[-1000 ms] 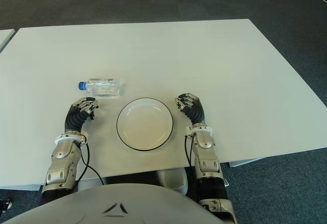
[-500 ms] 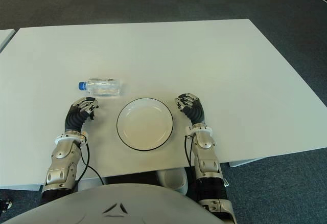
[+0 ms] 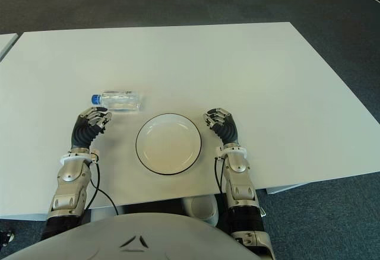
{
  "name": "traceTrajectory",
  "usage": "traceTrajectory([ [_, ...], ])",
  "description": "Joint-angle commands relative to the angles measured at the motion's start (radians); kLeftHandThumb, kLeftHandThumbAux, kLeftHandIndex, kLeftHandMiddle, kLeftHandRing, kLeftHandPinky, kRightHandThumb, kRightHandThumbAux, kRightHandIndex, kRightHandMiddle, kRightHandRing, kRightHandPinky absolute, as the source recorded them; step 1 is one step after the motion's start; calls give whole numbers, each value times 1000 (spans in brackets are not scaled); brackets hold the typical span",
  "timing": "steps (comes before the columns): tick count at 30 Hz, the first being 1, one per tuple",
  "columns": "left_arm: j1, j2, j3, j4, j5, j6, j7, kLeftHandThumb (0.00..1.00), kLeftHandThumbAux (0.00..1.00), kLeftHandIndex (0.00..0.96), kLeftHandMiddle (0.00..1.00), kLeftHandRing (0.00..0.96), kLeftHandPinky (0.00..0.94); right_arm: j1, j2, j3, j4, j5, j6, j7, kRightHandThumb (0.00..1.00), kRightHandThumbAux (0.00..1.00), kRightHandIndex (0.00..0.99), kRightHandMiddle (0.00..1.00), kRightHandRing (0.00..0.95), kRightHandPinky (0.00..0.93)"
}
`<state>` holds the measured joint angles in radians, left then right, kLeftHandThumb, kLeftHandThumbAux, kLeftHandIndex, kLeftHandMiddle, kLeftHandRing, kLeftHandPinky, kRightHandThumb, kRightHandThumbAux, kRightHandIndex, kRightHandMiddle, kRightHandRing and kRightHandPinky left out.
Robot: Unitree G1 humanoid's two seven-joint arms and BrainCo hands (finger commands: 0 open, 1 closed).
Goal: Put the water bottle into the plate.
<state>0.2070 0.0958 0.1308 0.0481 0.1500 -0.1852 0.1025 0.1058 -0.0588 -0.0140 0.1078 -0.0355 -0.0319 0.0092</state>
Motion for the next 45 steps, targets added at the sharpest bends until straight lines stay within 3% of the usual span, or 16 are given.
traceTrajectory([
  [1, -12, 33, -45, -60, 182, -18, 97, 837, 679, 400, 570, 735, 714, 7, 3, 5, 27, 0, 10, 5, 706, 732, 430, 597, 605, 625],
  [6, -26, 107, -83, -17, 403, -64, 242, 836, 680, 397, 570, 723, 700, 7, 5, 5, 26, 1, 14, 3, 706, 732, 430, 598, 608, 624],
  [14, -80, 213, -125, 38, 552, -84, 318, 838, 677, 402, 574, 720, 707, 5, 5, 4, 32, 1, 12, 3, 706, 732, 430, 593, 605, 621],
  [17, -94, 249, -141, 49, 601, -78, 345, 838, 677, 404, 563, 695, 671, 5, 6, 4, 35, 0, 11, 1, 706, 732, 430, 591, 604, 621],
  [19, -102, 269, -151, 55, 638, -69, 367, 837, 677, 410, 531, 641, 622, 4, 6, 4, 36, -1, 10, -1, 706, 732, 430, 591, 603, 621],
  [22, -114, 298, -169, 68, 684, -51, 388, 834, 676, 429, 471, 470, 487, 5, 7, 3, 38, 0, 7, -1, 706, 732, 430, 591, 603, 621],
  [26, -138, 324, -189, 108, 716, -39, 410, 738, 698, 416, 331, 323, 352, 6, 7, 3, 39, 1, 4, 1, 705, 732, 430, 590, 603, 621],
  [29, -181, 342, -211, 183, 728, -51, 445, 655, 582, 226, 212, 212, 247, 9, 8, 4, 35, 1, 3, 2, 705, 732, 430, 591, 603, 620],
  [32, -218, 357, -235, 244, 732, -63, 472, 646, 534, 146, 139, 146, 184, 12, 8, 6, 31, 1, 3, 2, 705, 732, 430, 592, 603, 616],
  [35, -270, 373, -268, 329, 741, -78, 494, 636, 446, 42, 43, 47, 54, 16, 9, 8, 26, 1, 4, 2, 705, 732, 430, 592, 601, 615],
  [45, -372, 417, -376, 541, 760, -118, 573, 573, 239, 1, 1, 1, 1, 23, 8, 8, 17, -3, 21, -2, 705, 732, 429, 583, 596, 609],
])
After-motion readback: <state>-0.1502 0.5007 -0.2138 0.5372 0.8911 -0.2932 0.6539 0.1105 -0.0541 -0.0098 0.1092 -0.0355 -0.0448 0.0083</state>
